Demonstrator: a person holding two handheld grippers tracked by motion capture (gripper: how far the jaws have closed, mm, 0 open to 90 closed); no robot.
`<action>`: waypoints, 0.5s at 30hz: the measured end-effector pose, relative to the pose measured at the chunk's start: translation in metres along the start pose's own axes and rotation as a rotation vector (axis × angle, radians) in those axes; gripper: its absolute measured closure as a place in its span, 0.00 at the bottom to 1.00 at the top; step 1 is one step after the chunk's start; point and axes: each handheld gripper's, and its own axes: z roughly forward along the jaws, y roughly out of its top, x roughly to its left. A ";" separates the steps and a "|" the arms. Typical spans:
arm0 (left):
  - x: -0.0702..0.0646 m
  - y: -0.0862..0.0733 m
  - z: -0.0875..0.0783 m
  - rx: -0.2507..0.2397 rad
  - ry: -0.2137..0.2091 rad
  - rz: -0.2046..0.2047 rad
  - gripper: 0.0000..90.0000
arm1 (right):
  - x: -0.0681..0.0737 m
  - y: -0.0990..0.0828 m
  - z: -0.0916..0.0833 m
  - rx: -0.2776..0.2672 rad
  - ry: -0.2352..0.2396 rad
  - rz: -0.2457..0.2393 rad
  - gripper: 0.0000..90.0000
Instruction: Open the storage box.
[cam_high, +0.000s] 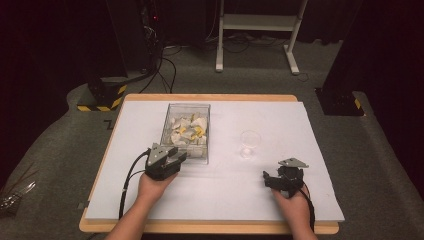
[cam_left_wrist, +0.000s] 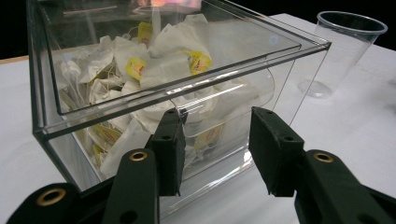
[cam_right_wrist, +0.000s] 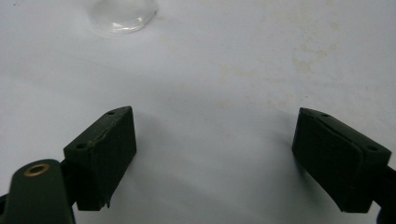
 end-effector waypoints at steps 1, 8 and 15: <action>0.000 0.000 -0.001 -0.001 -0.001 -0.003 0.62 | 0.000 0.000 0.000 0.000 0.000 0.000 0.15; -0.003 -0.003 -0.007 0.002 -0.013 -0.006 0.62 | 0.000 0.000 0.000 0.000 0.000 0.000 0.15; -0.007 -0.006 -0.014 0.001 -0.022 -0.007 0.63 | 0.000 0.000 0.000 0.000 0.000 0.000 0.15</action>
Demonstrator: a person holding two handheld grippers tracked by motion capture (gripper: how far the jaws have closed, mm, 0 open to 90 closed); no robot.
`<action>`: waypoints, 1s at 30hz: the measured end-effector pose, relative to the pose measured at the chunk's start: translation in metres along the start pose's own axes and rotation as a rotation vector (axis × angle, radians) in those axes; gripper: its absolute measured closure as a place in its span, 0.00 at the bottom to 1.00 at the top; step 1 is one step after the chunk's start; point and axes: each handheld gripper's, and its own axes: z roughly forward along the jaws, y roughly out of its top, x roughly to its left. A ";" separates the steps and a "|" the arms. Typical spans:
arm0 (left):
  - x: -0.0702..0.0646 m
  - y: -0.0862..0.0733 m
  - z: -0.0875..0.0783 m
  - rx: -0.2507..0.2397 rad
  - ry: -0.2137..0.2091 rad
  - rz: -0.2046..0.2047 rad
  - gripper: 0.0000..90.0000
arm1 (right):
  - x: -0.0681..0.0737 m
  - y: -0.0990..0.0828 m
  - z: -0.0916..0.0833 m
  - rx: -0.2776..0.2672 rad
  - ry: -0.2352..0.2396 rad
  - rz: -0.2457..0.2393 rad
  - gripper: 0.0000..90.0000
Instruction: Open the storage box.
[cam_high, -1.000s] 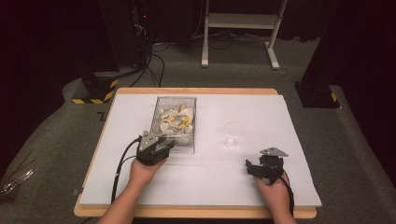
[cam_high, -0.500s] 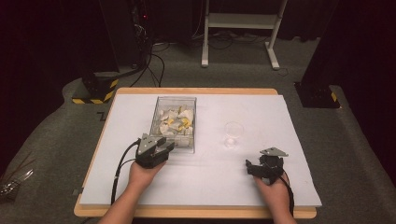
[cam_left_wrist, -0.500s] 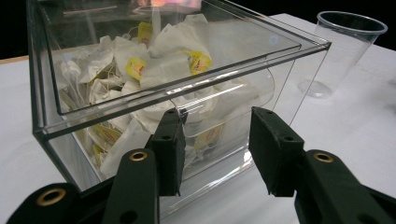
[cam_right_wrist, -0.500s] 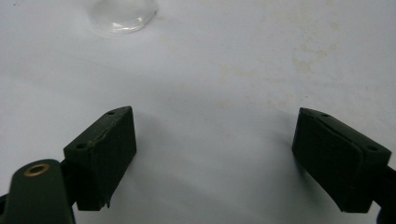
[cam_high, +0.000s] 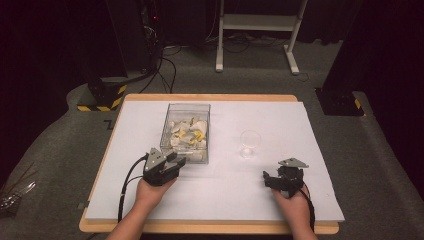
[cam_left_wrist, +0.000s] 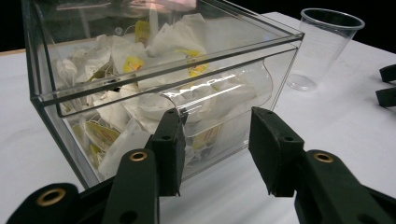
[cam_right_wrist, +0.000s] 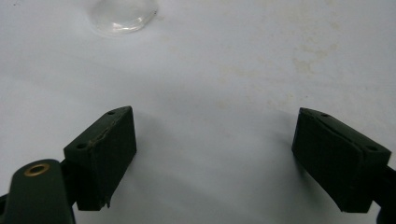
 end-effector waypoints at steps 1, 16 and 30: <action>0.000 -0.001 -0.001 -0.001 -0.001 0.003 0.63 | 0.000 0.000 0.000 0.000 0.000 0.000 0.15; -0.010 -0.010 -0.017 -0.010 -0.020 0.005 0.63 | 0.000 0.000 0.000 0.000 0.000 0.001 0.15; -0.020 -0.020 -0.034 -0.021 -0.032 0.006 0.64 | 0.000 0.000 0.000 -0.001 0.000 -0.002 0.15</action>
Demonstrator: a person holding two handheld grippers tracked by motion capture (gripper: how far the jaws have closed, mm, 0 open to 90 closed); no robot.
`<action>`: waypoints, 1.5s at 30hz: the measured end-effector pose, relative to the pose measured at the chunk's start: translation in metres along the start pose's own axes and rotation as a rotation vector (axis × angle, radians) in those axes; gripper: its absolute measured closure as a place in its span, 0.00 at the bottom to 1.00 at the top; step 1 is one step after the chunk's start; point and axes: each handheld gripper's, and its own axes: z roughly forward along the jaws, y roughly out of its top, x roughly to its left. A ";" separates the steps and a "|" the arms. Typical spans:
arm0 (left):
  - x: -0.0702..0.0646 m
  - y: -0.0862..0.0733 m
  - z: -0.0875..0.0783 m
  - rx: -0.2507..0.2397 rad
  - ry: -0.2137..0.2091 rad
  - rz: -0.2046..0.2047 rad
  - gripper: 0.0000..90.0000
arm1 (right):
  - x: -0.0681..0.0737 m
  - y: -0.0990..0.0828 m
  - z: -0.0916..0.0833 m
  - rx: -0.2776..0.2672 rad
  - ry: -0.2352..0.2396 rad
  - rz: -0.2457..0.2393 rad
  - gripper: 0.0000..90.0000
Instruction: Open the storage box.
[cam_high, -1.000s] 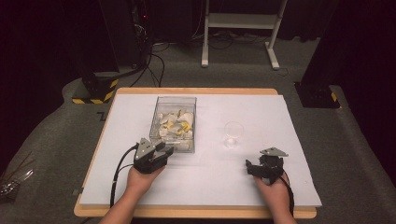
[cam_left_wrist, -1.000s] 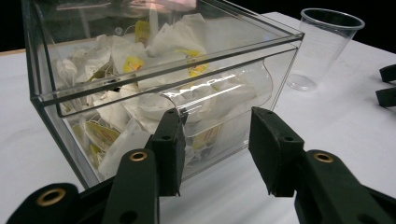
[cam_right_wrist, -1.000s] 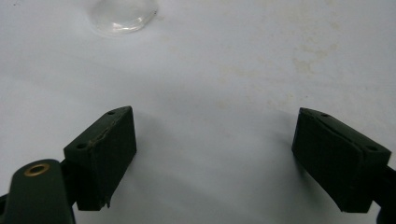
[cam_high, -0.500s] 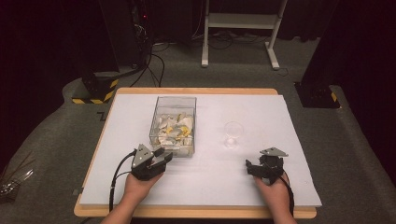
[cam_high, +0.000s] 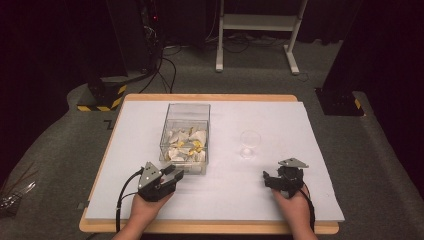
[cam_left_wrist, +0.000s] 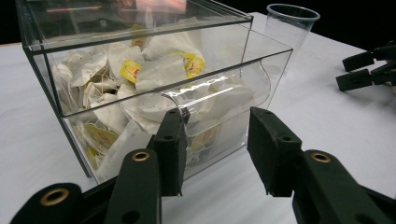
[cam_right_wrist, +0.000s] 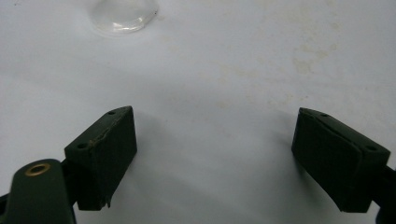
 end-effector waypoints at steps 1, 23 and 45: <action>-0.001 -0.001 -0.001 -0.001 -0.002 0.001 0.64 | 0.000 0.000 0.000 0.000 0.000 0.000 0.15; -0.018 -0.013 -0.021 -0.013 -0.020 -0.001 0.67 | 0.000 0.000 0.000 0.000 0.002 -0.001 0.16; -0.018 -0.012 -0.032 -0.035 0.014 0.009 0.68 | 0.000 0.000 0.000 0.000 0.002 -0.001 0.16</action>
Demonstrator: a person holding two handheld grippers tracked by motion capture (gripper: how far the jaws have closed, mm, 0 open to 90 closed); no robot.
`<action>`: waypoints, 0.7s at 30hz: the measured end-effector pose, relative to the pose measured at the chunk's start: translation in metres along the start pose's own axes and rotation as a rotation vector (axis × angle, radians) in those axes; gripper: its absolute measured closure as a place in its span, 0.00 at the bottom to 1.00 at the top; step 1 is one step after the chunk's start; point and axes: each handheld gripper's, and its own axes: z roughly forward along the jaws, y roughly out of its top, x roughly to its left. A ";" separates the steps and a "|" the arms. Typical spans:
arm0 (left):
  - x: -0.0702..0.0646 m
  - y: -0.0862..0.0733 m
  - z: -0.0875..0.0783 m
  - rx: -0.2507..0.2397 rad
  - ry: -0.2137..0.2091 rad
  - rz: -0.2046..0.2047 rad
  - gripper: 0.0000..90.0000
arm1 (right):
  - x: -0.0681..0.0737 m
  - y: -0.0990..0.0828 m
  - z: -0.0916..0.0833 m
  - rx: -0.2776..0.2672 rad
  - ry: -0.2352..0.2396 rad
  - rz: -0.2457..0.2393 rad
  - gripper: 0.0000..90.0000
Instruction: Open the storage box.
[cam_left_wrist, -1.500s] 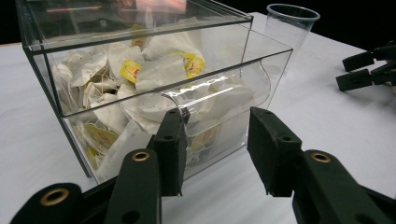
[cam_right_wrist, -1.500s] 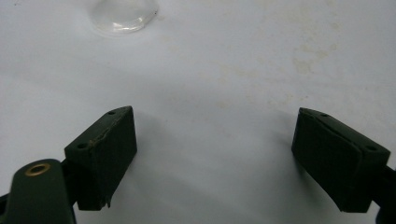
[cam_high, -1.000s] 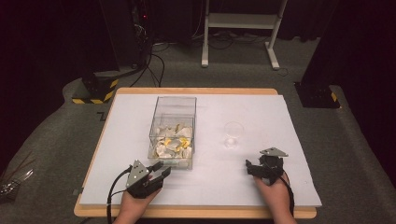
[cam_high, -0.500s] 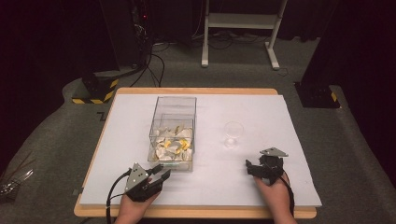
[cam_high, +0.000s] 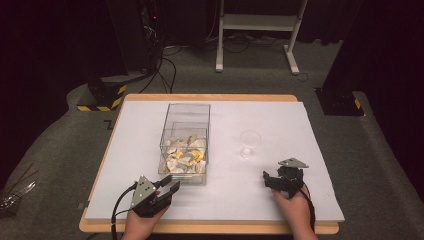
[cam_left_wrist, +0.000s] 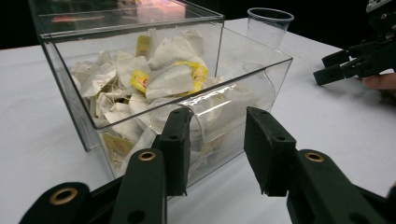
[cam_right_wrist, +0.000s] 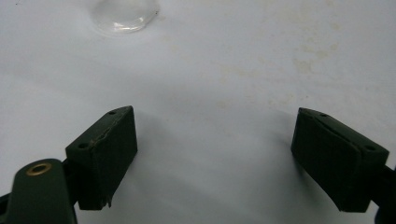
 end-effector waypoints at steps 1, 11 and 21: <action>0.000 0.000 0.000 -0.001 0.002 0.001 0.68 | 0.000 0.000 0.000 0.000 0.000 0.000 0.16; 0.007 0.000 -0.011 -0.015 0.037 0.008 0.67 | 0.000 0.000 0.000 0.000 0.001 0.000 0.16; 0.027 0.007 -0.026 -0.060 0.115 0.011 0.65 | 0.000 -0.001 -0.002 0.002 0.017 -0.004 0.19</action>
